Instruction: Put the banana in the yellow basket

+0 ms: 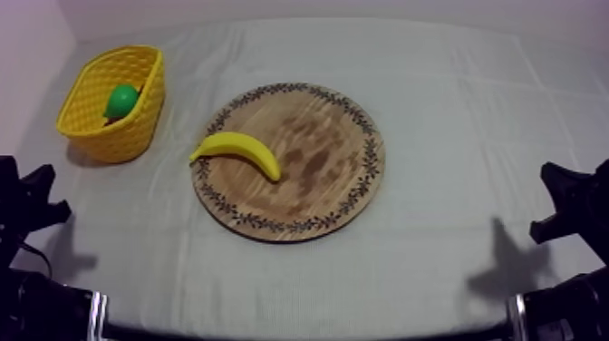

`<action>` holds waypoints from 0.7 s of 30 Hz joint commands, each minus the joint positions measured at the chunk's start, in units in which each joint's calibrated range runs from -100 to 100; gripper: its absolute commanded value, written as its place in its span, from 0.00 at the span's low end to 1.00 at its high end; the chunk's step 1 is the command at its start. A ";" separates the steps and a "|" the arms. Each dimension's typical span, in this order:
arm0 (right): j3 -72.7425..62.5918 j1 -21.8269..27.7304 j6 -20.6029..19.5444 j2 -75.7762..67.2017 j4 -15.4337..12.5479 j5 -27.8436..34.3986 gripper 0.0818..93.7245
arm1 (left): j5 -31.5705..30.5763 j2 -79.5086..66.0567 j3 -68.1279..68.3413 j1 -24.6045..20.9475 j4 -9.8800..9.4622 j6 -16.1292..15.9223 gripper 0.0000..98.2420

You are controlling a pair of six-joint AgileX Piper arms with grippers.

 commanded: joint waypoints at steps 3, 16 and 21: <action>-0.03 0.00 0.01 0.00 0.00 -0.03 0.00 | -1.64 -0.28 0.48 3.85 -1.08 1.99 0.00; -0.03 0.00 0.01 0.00 0.00 -0.03 0.00 | -1.64 -0.28 0.48 3.85 -1.08 2.14 0.00; -0.03 0.00 0.01 0.00 0.00 -0.03 0.00 | -1.64 -0.28 0.48 3.85 -1.08 2.26 0.00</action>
